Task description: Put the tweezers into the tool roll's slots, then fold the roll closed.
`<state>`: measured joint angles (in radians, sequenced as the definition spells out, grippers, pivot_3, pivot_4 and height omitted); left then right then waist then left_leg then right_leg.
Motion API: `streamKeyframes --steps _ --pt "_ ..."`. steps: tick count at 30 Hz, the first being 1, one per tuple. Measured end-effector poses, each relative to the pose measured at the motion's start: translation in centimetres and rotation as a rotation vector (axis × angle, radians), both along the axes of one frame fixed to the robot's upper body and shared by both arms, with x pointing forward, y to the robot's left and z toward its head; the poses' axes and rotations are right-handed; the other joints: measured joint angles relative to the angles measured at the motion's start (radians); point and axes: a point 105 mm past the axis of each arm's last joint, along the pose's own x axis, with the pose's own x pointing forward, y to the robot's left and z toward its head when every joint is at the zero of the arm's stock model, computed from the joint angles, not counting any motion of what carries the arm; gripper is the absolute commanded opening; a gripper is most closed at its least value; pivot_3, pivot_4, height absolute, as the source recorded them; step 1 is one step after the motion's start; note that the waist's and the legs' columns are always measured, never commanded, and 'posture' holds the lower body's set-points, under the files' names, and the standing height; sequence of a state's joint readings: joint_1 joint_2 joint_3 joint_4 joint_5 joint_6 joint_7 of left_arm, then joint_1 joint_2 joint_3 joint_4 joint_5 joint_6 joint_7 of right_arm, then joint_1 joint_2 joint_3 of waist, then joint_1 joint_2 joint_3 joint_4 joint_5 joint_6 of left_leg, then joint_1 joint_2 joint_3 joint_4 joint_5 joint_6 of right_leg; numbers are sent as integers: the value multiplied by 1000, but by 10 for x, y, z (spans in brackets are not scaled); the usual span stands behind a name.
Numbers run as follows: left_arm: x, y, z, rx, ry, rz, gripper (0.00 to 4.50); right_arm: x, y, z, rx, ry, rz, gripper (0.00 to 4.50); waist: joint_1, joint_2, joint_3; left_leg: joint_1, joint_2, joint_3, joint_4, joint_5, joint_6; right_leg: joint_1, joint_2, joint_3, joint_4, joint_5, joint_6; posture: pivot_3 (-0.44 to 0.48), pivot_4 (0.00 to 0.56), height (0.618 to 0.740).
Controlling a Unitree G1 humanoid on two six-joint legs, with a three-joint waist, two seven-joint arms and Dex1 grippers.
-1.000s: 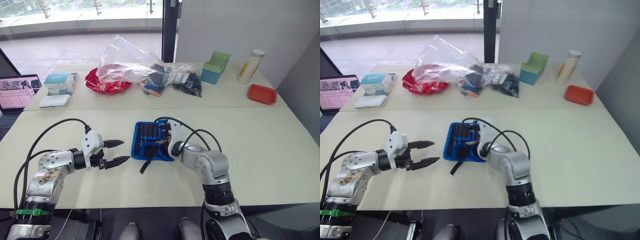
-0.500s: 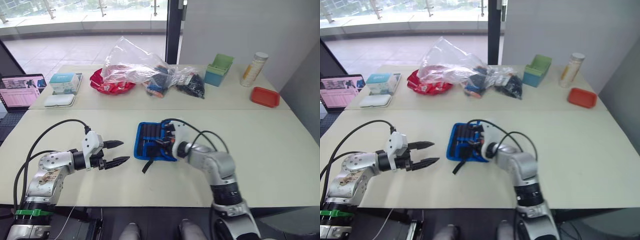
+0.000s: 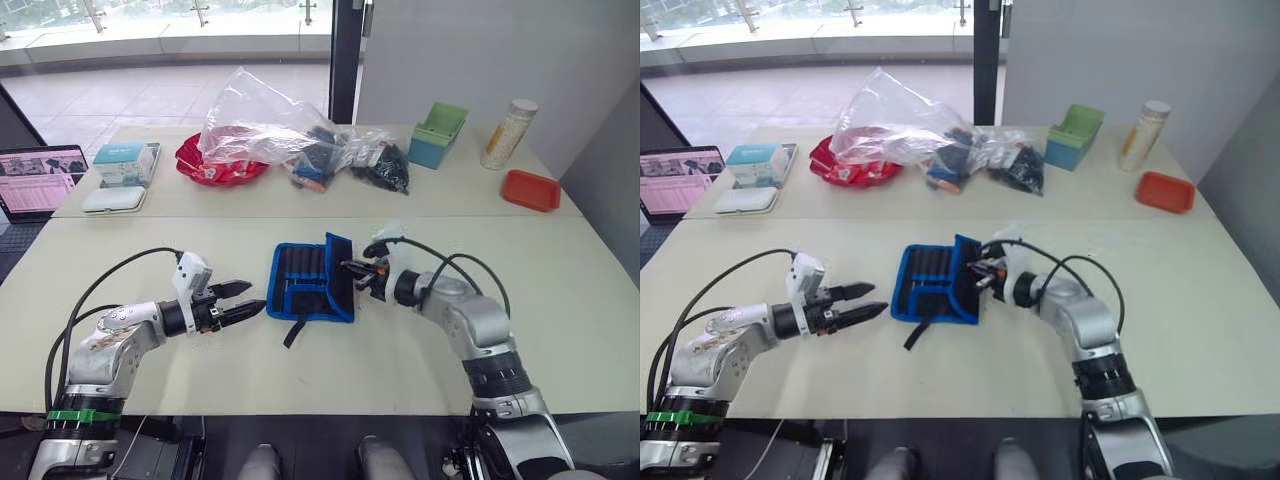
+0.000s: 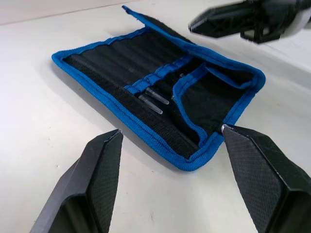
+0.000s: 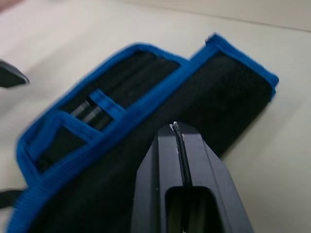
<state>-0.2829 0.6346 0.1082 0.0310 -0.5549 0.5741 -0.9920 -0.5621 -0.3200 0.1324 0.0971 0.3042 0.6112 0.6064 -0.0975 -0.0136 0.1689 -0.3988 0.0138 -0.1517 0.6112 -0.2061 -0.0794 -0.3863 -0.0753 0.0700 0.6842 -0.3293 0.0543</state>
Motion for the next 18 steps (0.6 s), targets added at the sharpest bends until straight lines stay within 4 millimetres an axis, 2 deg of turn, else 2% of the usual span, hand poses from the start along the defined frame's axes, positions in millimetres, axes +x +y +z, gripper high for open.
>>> streamKeyframes --steps 8,11,18 --pt "1 -4 -14 -3 162 80 3468 1 10 -7 -99 -77 42 41 1 0 0 1 0 0 1 0 0 1 0 0 1 0 0 0 150 740" --pt "5 -11 -13 -9 174 96 3468 2 12 -7 -118 -78 38 41 2 -1 0 1 0 0 2 0 -1 1 0 0 1 0 0 0 150 740" --pt "9 -41 -12 -67 229 64 3468 1 14 -6 -134 -75 23 41 13 -1 -1 1 -1 0 4 0 -1 2 0 0 1 0 0 0 150 740"
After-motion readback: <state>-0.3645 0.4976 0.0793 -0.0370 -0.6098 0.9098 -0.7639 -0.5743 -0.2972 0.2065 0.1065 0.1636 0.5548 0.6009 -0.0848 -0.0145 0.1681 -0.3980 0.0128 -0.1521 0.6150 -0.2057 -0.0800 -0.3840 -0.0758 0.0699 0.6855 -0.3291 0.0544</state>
